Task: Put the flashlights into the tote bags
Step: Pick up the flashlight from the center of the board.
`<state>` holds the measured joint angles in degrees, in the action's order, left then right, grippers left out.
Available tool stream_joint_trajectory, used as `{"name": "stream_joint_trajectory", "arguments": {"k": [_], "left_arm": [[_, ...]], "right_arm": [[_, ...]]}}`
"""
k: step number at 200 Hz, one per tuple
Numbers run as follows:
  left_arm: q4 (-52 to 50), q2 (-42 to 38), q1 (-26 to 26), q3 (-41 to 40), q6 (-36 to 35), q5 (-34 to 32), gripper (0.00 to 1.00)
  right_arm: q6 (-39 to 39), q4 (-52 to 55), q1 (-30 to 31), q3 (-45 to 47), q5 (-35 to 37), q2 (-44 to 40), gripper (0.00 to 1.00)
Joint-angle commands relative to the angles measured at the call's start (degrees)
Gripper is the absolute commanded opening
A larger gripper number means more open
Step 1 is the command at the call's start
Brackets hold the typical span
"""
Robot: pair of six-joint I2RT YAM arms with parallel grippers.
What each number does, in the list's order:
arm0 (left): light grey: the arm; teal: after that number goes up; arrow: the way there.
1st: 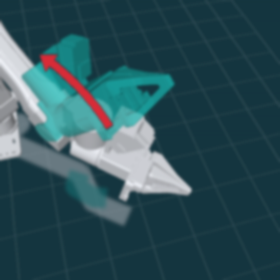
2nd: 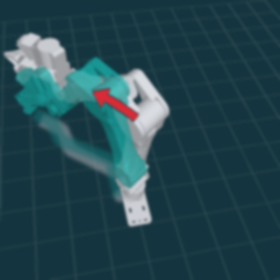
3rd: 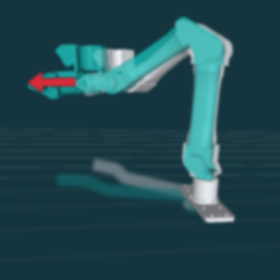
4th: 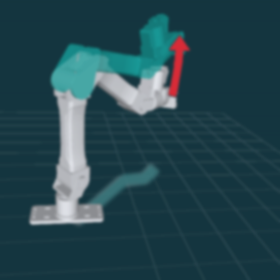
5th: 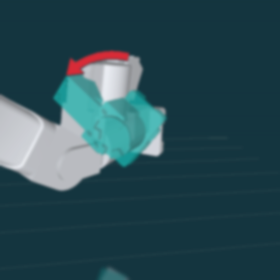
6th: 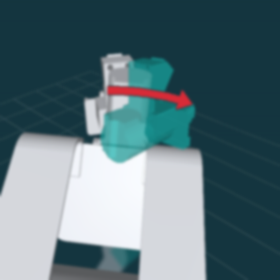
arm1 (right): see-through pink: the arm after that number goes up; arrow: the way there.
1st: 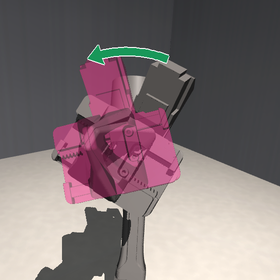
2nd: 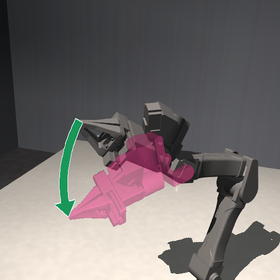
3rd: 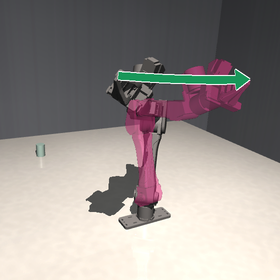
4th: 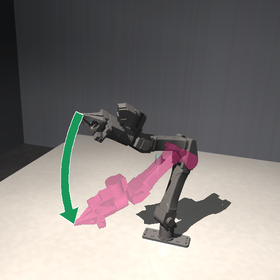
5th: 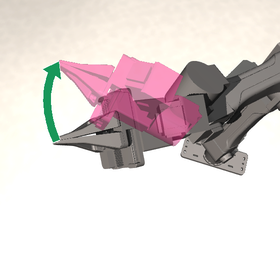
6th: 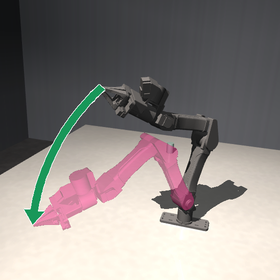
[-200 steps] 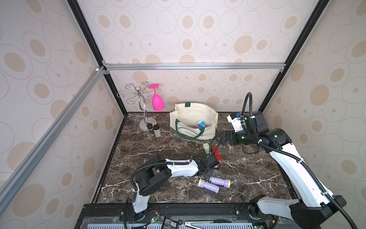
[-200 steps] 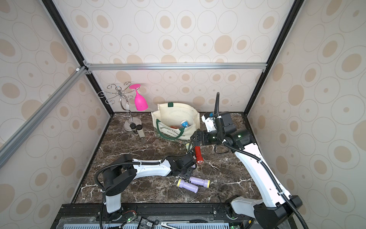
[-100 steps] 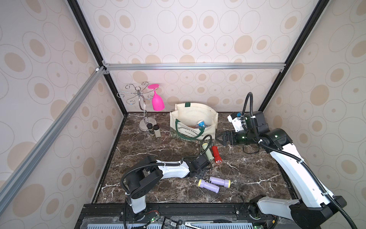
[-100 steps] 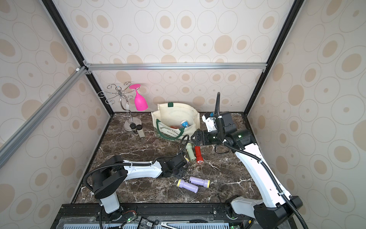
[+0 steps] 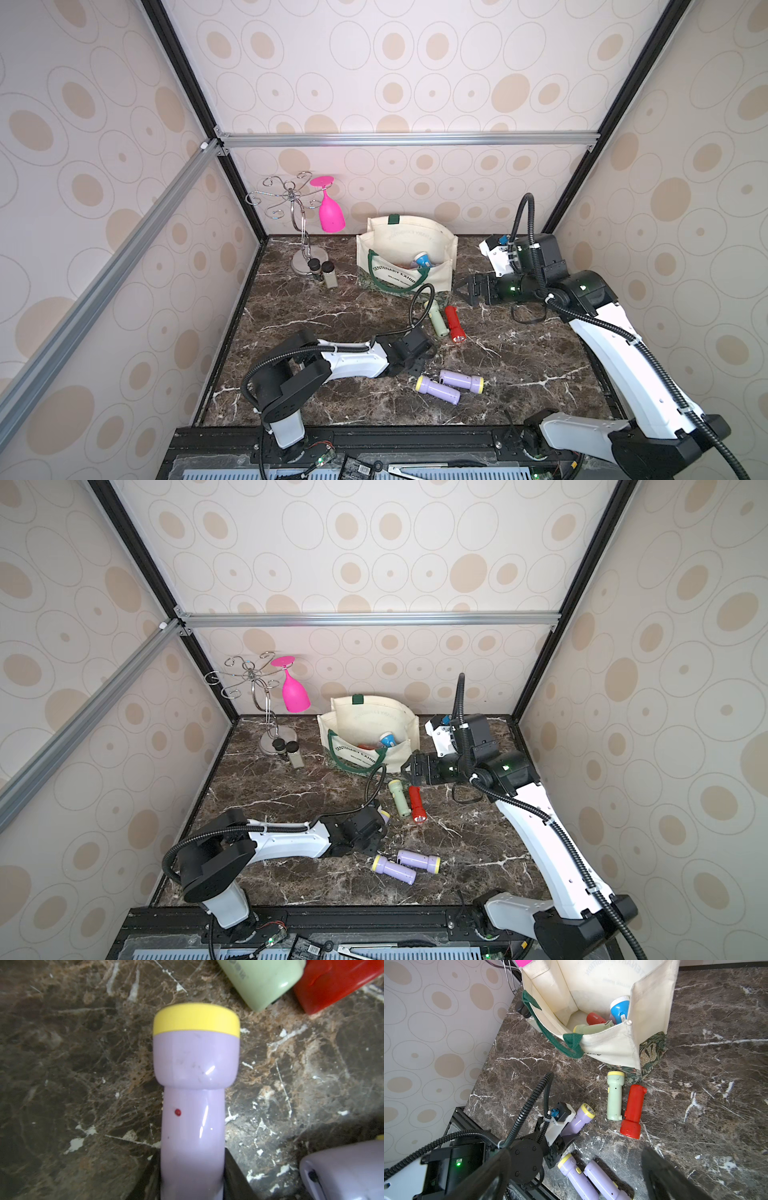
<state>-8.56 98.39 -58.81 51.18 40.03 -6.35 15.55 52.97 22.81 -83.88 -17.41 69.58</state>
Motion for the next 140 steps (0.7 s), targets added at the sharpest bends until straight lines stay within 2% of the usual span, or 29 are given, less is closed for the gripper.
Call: {"name": "stream_joint_trajectory", "arguments": {"k": [1,34,62,100,140], "left_arm": [[-0.21,-2.34,0.36,-0.61,1.77,-0.96,0.27],[1.55,-9.39,0.36,-2.07,3.87,-3.18,0.19],[6.88,-16.96,0.31,-4.80,6.11,-2.23,0.13],[17.47,-25.97,-0.38,-7.76,6.38,2.48,0.12],[19.53,-28.87,-0.40,-3.97,4.69,7.61,0.12]], "right_arm": [[0.11,0.98,-0.29,-1.02,-0.58,-0.61,1.00],[0.91,1.30,-0.42,-1.55,-2.65,-0.67,0.99],[3.43,0.02,-0.70,0.24,-6.64,-1.41,1.00],[5.51,-5.53,-0.72,3.42,-13.79,-2.43,0.99],[10.61,-14.13,-0.97,7.56,-19.67,-1.61,1.00]]}}
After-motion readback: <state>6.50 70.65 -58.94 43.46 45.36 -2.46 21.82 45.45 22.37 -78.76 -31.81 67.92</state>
